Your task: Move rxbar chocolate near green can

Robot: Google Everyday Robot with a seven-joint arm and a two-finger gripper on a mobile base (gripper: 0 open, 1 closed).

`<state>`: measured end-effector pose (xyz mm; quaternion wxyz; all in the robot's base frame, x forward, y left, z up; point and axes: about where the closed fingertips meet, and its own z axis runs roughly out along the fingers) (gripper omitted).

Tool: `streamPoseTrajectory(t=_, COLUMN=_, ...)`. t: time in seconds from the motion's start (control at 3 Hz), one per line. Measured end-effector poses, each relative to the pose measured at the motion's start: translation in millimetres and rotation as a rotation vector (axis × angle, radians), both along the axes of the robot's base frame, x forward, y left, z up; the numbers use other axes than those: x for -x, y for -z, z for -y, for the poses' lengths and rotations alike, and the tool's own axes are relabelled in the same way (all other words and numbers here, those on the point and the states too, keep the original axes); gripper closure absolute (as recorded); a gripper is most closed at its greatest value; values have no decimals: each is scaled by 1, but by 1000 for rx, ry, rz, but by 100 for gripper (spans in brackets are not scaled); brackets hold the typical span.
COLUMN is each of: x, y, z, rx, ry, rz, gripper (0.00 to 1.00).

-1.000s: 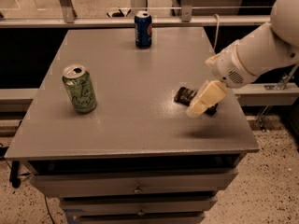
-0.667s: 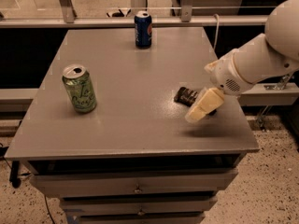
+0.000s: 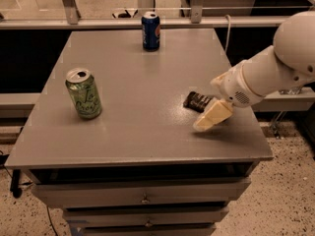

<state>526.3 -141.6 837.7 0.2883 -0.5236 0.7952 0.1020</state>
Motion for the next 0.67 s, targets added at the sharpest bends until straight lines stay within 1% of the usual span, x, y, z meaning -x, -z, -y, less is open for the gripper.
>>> streamPoseTrajectory(t=0.67, x=2, y=8, z=3, rx=-16, ry=14, rz=-18, gripper=65)
